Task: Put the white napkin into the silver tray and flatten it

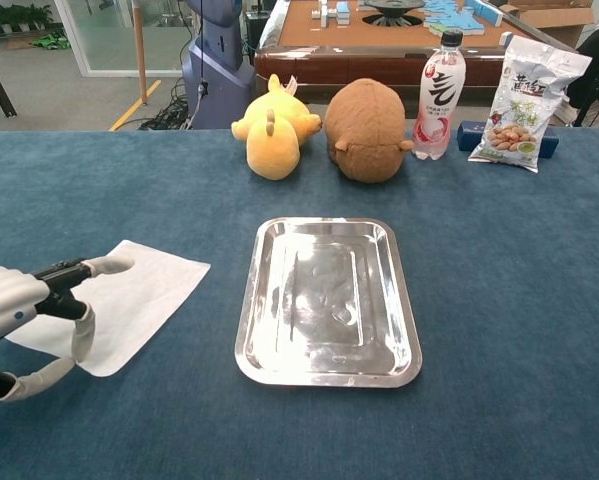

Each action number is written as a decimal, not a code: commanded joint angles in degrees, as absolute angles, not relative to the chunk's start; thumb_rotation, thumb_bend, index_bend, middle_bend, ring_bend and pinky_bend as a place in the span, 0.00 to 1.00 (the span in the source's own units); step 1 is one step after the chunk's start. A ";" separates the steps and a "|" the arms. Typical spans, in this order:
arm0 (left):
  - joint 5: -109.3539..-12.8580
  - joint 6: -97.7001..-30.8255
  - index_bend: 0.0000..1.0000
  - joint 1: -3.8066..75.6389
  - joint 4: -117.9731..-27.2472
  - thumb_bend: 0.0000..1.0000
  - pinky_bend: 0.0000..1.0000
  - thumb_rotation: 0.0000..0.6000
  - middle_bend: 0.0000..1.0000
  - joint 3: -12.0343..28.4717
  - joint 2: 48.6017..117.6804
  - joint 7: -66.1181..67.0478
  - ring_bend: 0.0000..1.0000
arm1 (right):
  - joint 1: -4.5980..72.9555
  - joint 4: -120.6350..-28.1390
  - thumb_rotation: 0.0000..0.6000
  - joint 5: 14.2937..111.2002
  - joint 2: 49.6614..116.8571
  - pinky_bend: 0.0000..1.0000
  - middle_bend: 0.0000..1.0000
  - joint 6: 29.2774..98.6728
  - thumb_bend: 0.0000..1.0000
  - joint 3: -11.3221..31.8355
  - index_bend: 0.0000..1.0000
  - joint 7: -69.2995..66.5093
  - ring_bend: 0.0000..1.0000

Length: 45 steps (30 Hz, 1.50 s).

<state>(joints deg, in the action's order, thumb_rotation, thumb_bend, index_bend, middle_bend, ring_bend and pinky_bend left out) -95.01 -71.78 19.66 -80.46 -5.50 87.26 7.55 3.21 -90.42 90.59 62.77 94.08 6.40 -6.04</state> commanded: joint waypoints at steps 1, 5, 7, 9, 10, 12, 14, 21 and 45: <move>-94.95 -72.14 0.64 19.66 -81.05 0.49 0.22 1.00 0.00 -5.25 86.90 7.16 0.00 | 3.19 -90.43 1.00 90.64 62.79 0.46 0.62 94.12 0.40 6.38 0.76 -6.01 0.41; -94.77 -72.68 0.64 19.60 -81.90 0.49 0.22 1.00 0.00 -4.80 86.68 6.84 0.00 | 3.18 -90.48 1.00 90.69 62.79 0.46 0.62 94.15 0.40 6.37 0.76 -5.94 0.41; -94.65 -72.95 0.64 19.60 -82.50 0.49 0.22 1.00 0.00 -4.53 86.53 6.63 0.00 | 3.15 -90.53 1.00 90.78 62.76 0.46 0.62 94.26 0.40 6.37 0.76 -5.93 0.41; -94.38 -73.04 0.64 19.66 -83.42 0.50 0.22 1.00 0.00 -4.15 86.25 6.80 0.00 | 3.09 -90.67 1.00 90.92 62.71 0.46 0.62 94.50 0.40 6.40 0.76 -5.89 0.41; -94.13 -72.95 0.64 19.71 -83.95 0.50 0.22 1.00 0.00 -3.94 86.09 7.13 0.00 | 3.03 -90.79 1.00 90.99 62.64 0.46 0.62 94.61 0.40 6.38 0.76 -5.86 0.41; -93.55 -72.82 0.65 19.90 -85.37 0.50 0.21 1.00 0.00 -3.28 85.73 8.15 0.00 | 2.88 -91.15 1.00 91.22 62.49 0.46 0.62 95.00 0.40 6.37 0.76 -5.68 0.41; -93.05 -72.80 0.65 20.10 -86.90 0.51 0.20 1.00 0.00 -2.58 85.39 9.26 0.00 | 2.68 -91.49 1.00 91.50 62.34 0.46 0.62 95.46 0.40 6.33 0.76 -5.42 0.41; -91.33 -72.23 0.65 20.64 -91.89 0.52 0.20 1.00 0.00 -1.03 84.29 12.57 0.00 | 2.14 -92.56 1.00 92.31 61.81 0.46 0.62 96.59 0.40 6.18 0.76 -4.30 0.41; -88.45 -72.78 0.67 20.11 -105.53 0.57 0.20 1.00 0.05 -0.28 86.94 23.85 0.00 | 0.27 -95.36 1.00 96.33 60.39 0.46 0.62 100.78 0.40 5.41 0.76 -2.96 0.41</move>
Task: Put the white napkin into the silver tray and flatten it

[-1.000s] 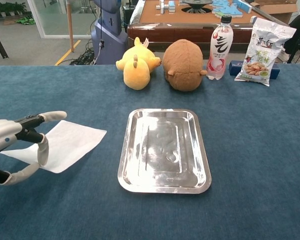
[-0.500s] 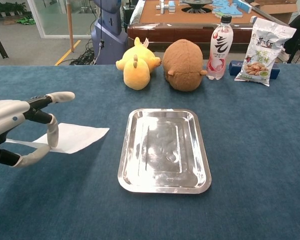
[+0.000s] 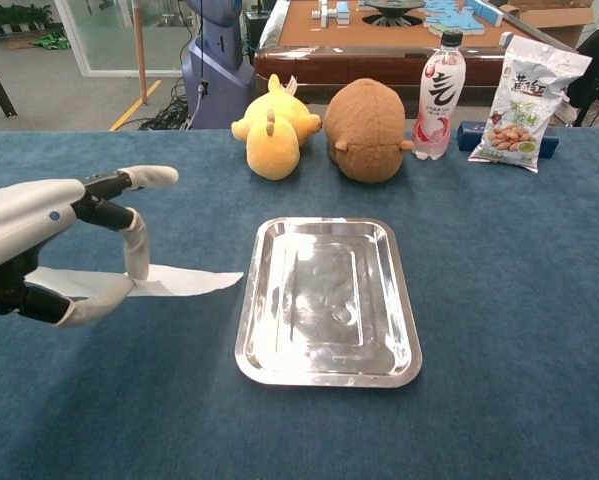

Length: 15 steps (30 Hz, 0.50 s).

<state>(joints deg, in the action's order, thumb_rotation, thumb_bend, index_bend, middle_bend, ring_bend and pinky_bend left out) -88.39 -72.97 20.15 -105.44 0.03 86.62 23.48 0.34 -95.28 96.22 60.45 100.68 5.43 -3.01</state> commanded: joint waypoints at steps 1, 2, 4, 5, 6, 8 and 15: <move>-88.50 -72.70 0.67 20.08 -105.50 0.57 0.20 1.00 0.05 -0.45 87.14 24.00 0.00 | 0.23 -95.39 1.00 96.34 60.37 0.46 0.62 100.82 0.40 5.41 0.76 -2.96 0.41; -88.61 -72.57 0.67 20.07 -105.51 0.57 0.20 1.00 0.05 -0.70 87.37 23.95 0.00 | 0.21 -95.39 1.00 96.30 60.36 0.46 0.62 100.83 0.40 5.44 0.76 -2.96 0.41; -89.01 -72.41 0.67 20.04 -105.47 0.57 0.20 1.00 0.05 -1.15 87.64 23.60 0.00 | 0.20 -95.37 1.00 96.20 60.34 0.46 0.62 100.80 0.40 5.50 0.76 -3.01 0.41; -89.27 -72.39 0.67 20.04 -105.39 0.57 0.20 1.00 0.05 -1.34 87.73 23.48 0.00 | 0.20 -95.36 1.00 96.17 60.34 0.46 0.62 100.78 0.40 5.52 0.76 -3.03 0.41; -89.54 -72.41 0.67 20.02 -105.28 0.57 0.20 1.00 0.05 -1.50 87.84 23.41 0.00 | 0.21 -95.36 1.00 96.16 60.33 0.46 0.62 100.75 0.40 5.54 0.76 -3.06 0.41; -90.13 -72.38 0.67 20.03 -104.99 0.57 0.20 1.00 0.05 -1.84 88.11 23.30 0.00 | 0.22 -95.32 1.00 96.16 60.35 0.46 0.62 100.67 0.40 5.53 0.76 -3.07 0.41; -92.45 -70.73 0.68 21.21 -103.16 0.57 0.19 1.00 0.06 -2.75 88.61 21.91 0.00 | 0.31 -95.23 1.00 96.11 60.42 0.46 0.62 100.26 0.40 5.51 0.76 -2.96 0.41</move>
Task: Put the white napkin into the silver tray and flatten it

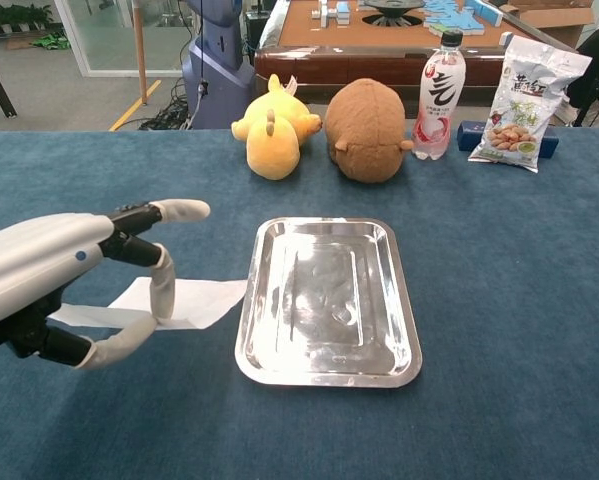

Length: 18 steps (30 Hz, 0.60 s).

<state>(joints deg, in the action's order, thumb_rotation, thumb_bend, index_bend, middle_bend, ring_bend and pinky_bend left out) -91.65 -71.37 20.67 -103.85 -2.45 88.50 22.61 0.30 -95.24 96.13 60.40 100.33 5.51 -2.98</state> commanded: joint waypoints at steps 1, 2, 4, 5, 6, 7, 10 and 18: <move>-93.07 -70.29 0.68 21.61 -102.72 0.57 0.18 1.00 0.06 -2.90 88.55 21.40 0.00 | 0.33 -95.22 1.00 96.10 60.44 0.46 0.62 100.20 0.40 5.50 0.76 -2.92 0.41; -93.85 -69.80 0.68 22.14 -102.17 0.57 0.17 1.00 0.06 -3.02 88.43 20.64 0.00 | 0.36 -95.19 1.00 96.08 60.47 0.46 0.62 100.12 0.40 5.51 0.76 -2.86 0.41; -95.16 -69.45 0.68 22.85 -101.40 0.57 0.15 1.00 0.06 -3.11 88.41 19.33 0.00 | 0.36 -95.16 1.00 96.00 60.53 0.46 0.62 100.13 0.40 5.57 0.76 -2.81 0.41; -96.05 -69.33 0.68 23.31 -100.93 0.57 0.15 1.00 0.06 -3.13 88.36 18.33 0.00 | 0.37 -95.15 1.00 95.94 60.56 0.46 0.62 100.15 0.40 5.63 0.76 -2.87 0.41; -96.55 -69.32 0.69 23.59 -100.59 0.57 0.14 1.00 0.06 -3.10 88.38 17.57 0.00 | 0.36 -95.16 1.00 95.93 60.56 0.46 0.62 100.24 0.40 5.69 0.76 -2.99 0.41; -96.90 -69.32 0.69 23.82 -100.30 0.57 0.14 1.00 0.06 -3.05 88.41 16.91 0.00 | 0.32 -95.16 1.00 95.93 60.56 0.46 0.62 100.40 0.40 5.76 0.76 -3.13 0.41; -97.42 -69.19 0.69 24.27 -99.63 0.57 0.13 1.00 0.06 -2.96 88.57 16.05 0.00 | 0.11 -95.10 1.00 95.92 60.46 0.46 0.62 100.97 0.40 5.94 0.75 -3.35 0.41; -97.07 -68.62 0.69 24.43 -99.64 0.57 0.13 1.00 0.06 -3.06 89.80 17.74 0.00 | -0.34 -95.35 1.00 96.52 60.29 0.46 0.62 102.20 0.40 6.07 0.73 -3.55 0.41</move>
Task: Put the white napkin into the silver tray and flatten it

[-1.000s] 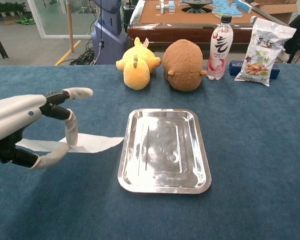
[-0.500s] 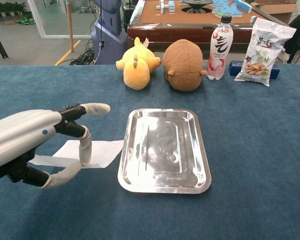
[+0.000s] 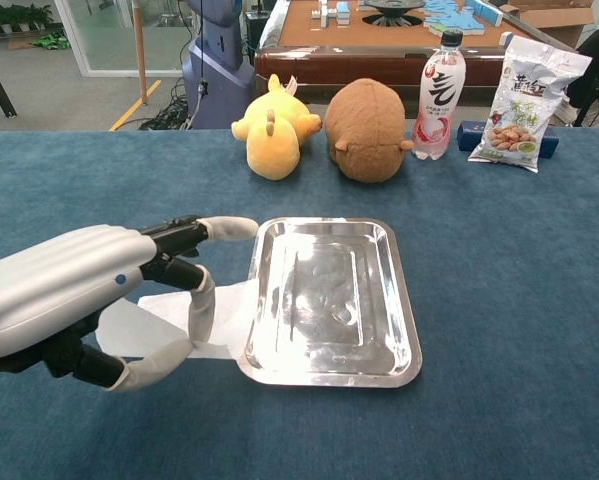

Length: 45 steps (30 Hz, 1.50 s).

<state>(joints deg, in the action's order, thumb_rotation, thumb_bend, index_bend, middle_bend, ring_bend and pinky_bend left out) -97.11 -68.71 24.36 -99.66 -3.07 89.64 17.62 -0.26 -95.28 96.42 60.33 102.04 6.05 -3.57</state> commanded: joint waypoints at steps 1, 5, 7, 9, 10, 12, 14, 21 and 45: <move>-97.05 -68.59 0.69 24.46 -99.59 0.57 0.13 1.00 0.06 -3.03 89.92 17.84 0.00 | -0.39 -95.38 1.00 96.56 60.27 0.46 0.62 102.30 0.40 6.08 0.73 -3.54 0.41; -96.77 -68.77 0.69 24.60 -99.04 0.57 0.13 1.00 0.06 -2.51 90.69 17.83 0.00 | -0.56 -95.44 1.00 96.68 60.28 0.46 0.62 102.81 0.40 6.23 0.72 -3.66 0.41; -96.39 -68.84 0.69 24.70 -98.79 0.57 0.13 1.00 0.06 -2.06 91.01 17.58 0.00 | -0.61 -95.45 1.00 96.72 60.32 0.46 0.62 103.04 0.40 6.33 0.72 -3.72 0.41; -95.73 -69.01 0.69 24.75 -98.57 0.57 0.13 1.00 0.06 -1.40 91.38 17.59 0.00 | -0.70 -95.38 1.00 96.87 60.42 0.46 0.62 103.39 0.40 6.43 0.72 -3.69 0.41; -95.42 -69.11 0.69 24.75 -98.48 0.57 0.13 1.00 0.06 -1.10 91.58 17.65 0.00 | -0.72 -95.33 1.00 96.94 60.48 0.46 0.62 103.54 0.40 6.48 0.72 -3.66 0.41; -94.69 -69.32 0.69 24.74 -98.38 0.57 0.13 1.00 0.06 -0.48 92.01 17.70 0.00 | -0.75 -95.23 1.00 97.04 60.61 0.46 0.62 103.78 0.40 6.57 0.72 -3.68 0.41; -94.20 -69.55 0.69 24.74 -98.34 0.57 0.13 1.00 0.06 -0.03 92.38 17.80 0.00 | -0.79 -95.17 1.00 97.13 60.67 0.46 0.61 104.00 0.40 6.66 0.72 -3.76 0.41; -93.59 -69.71 0.69 25.15 -98.84 0.57 0.13 1.00 0.06 0.80 93.20 18.50 0.00 | -0.87 -94.93 1.00 97.65 60.90 0.46 0.61 104.46 0.40 6.69 0.72 -3.83 0.40; -94.78 -73.63 0.69 23.35 -102.20 0.57 0.13 1.00 0.06 -1.20 94.35 21.99 0.00 | -1.29 -94.84 1.00 99.64 61.17 0.46 0.58 106.70 0.40 6.93 0.72 -4.26 0.38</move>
